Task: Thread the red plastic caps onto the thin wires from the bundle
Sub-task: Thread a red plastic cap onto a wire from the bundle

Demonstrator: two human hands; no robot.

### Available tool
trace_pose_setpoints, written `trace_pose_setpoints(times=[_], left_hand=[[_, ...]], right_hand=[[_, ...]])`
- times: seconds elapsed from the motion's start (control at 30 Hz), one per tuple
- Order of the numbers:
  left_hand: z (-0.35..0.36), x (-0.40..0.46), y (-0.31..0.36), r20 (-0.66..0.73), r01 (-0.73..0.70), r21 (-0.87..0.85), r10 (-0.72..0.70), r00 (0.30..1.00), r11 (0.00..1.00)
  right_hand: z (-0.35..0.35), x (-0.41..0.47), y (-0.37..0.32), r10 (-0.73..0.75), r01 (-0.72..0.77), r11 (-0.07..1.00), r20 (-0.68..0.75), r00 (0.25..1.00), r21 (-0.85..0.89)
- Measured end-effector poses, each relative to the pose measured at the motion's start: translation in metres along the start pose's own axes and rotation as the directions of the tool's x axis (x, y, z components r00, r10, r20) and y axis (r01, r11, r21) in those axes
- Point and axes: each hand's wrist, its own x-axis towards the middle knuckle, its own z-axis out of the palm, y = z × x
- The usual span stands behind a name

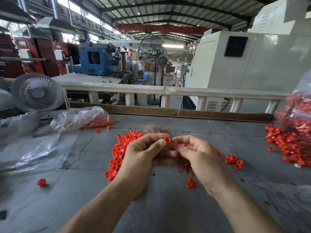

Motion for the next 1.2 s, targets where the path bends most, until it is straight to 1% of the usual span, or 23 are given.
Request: trace_pose_setpoints(times=[0.2, 0.27, 0.33, 0.4, 0.5, 0.57, 0.63, 0.7, 0.77, 0.9, 1.0, 1.2], left_hand=[[0.001, 0.0, 0.003, -0.012, 0.025, -0.057, -0.026, 1.0, 0.998], [0.003, 0.0, 0.004, -0.016, 0.027, -0.073, -0.028, 0.999, 0.997], [0.004, 0.0, 0.004, -0.029, 0.027, -0.066, -0.029, 0.999, 0.997], [0.004, 0.0, 0.005, -0.04, 0.036, -0.063, -0.039, 0.998, 0.997], [0.004, -0.001, 0.006, -0.04, 0.069, -0.078, -0.072, 0.997, 0.995], [0.004, -0.001, 0.007, -0.035, 0.095, -0.115, -0.1, 0.994, 0.989], [0.003, -0.001, 0.01, -0.017, 0.126, -0.168, -0.131, 0.991, 0.978], [0.002, -0.001, 0.011, -0.001, 0.16, -0.213, -0.164, 0.986, 0.964], [0.002, 0.0, 0.011, 0.006, 0.189, -0.234, -0.193, 0.981, 0.954], [0.002, -0.001, 0.01, 0.008, 0.206, -0.226, -0.21, 0.978, 0.952], [0.003, -0.002, 0.011, 0.012, 0.207, -0.22, -0.21, 0.978, 0.953], [0.006, -0.004, 0.011, 0.015, 0.226, -0.173, -0.227, 0.974, 0.959]], right_hand=[[-0.002, 0.0, 0.0, 0.049, -0.05, 0.999, -0.015, 0.999, -0.012], [-0.004, 0.002, 0.0, 0.045, -0.05, 0.997, -0.092, 0.995, -0.059], [-0.012, 0.005, 0.002, -0.01, -0.034, 0.979, -0.212, 0.977, -0.199], [-0.025, 0.01, 0.006, -0.078, -0.038, 0.933, -0.303, 0.95, -0.359], [-0.042, 0.014, 0.01, -0.105, -0.093, 0.881, -0.384, 0.918, -0.463], [-0.048, 0.015, 0.01, -0.092, -0.123, 0.851, -0.375, 0.922, -0.51], [-0.05, 0.015, 0.013, -0.064, -0.147, 0.792, -0.32, 0.945, -0.592], [-0.05, 0.015, 0.015, 0.007, -0.175, 0.735, -0.25, 0.968, -0.656], [-0.049, 0.013, 0.016, 0.078, -0.206, 0.706, -0.214, 0.974, -0.677], [-0.049, 0.012, 0.014, 0.165, -0.249, 0.637, -0.187, 0.968, -0.729], [-0.052, 0.012, 0.012, 0.235, -0.276, 0.565, -0.169, 0.957, -0.777], [-0.051, 0.012, 0.014, 0.254, -0.27, 0.491, -0.16, 0.954, -0.829]])
